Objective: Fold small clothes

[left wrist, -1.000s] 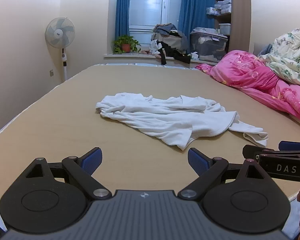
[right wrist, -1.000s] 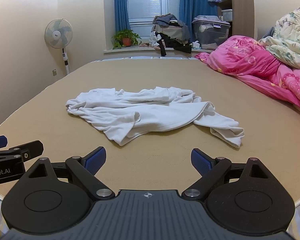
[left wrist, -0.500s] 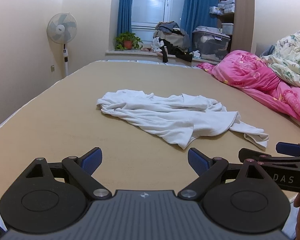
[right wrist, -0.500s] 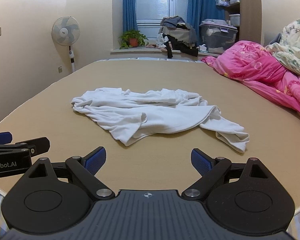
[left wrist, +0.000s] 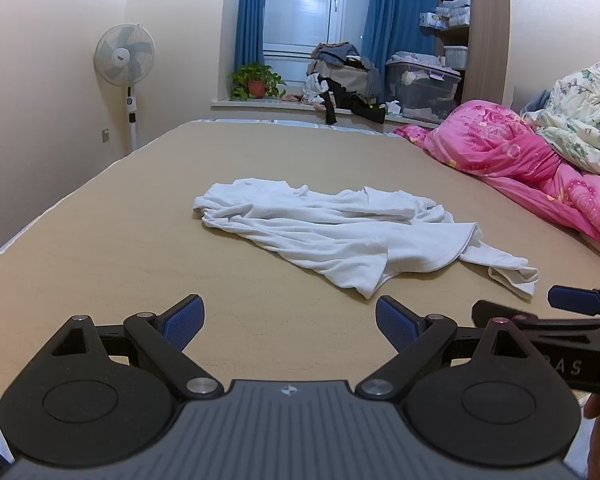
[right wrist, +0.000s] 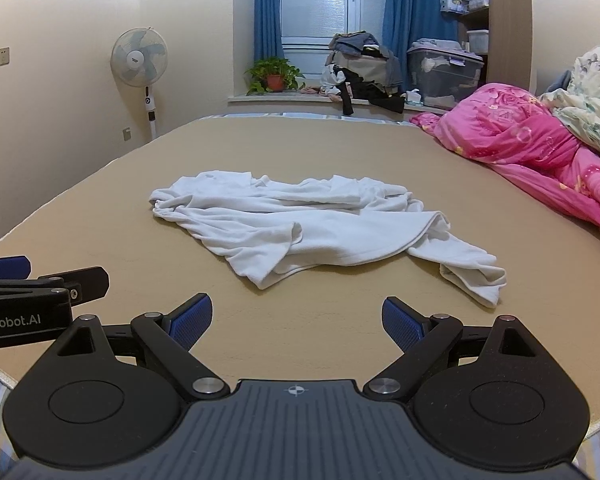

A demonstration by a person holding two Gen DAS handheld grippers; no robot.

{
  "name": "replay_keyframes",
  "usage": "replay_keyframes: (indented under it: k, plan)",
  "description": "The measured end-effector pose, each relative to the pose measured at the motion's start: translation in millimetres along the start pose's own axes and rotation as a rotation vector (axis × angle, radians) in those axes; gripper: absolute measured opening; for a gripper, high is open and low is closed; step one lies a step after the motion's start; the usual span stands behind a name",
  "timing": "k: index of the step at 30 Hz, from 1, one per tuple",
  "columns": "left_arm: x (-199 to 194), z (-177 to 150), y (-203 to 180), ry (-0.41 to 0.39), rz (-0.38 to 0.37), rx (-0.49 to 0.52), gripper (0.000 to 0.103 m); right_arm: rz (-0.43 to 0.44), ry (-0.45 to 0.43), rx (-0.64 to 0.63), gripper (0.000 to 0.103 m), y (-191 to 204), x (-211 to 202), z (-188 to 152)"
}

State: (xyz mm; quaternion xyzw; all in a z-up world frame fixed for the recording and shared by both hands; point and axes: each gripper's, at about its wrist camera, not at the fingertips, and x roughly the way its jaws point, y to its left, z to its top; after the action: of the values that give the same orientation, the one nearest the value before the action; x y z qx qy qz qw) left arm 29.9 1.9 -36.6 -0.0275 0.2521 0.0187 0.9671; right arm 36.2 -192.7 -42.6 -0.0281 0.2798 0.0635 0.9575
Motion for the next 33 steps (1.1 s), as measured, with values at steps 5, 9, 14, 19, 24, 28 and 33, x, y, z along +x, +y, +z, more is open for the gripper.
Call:
replay_keyframes:
  k: [5, 9, 14, 19, 24, 28, 33]
  plan:
    - [3, -3, 1, 0.015, 0.0, 0.015, 0.058, -0.041, -0.058, 0.048, 0.08, -17, -4, 16]
    - [12, -7, 2, 0.055, 0.004, 0.038, 0.031, -0.03, -0.088, 0.056, 0.038, -56, 10, 44]
    - [40, 2, 3, 0.142, -0.02, 0.038, 0.031, -0.071, -0.068, 0.121, 0.037, -111, 45, 55]
    - [98, 40, -18, 0.176, -0.032, 0.015, 0.031, -0.029, -0.026, 0.234, 0.038, -138, 59, 50]
    - [180, 82, -67, 0.254, -0.079, -0.072, 0.064, -0.003, -0.024, 0.247, 0.038, -144, 63, 50]
    - [251, 94, -107, 0.329, -0.03, -0.07, 0.082, 0.018, -0.014, 0.265, 0.039, -153, 66, 50]
    - [282, 83, -91, 0.406, 0.111, -0.012, 0.004, 0.003, 0.033, 0.286, 0.04, -165, 76, 48]
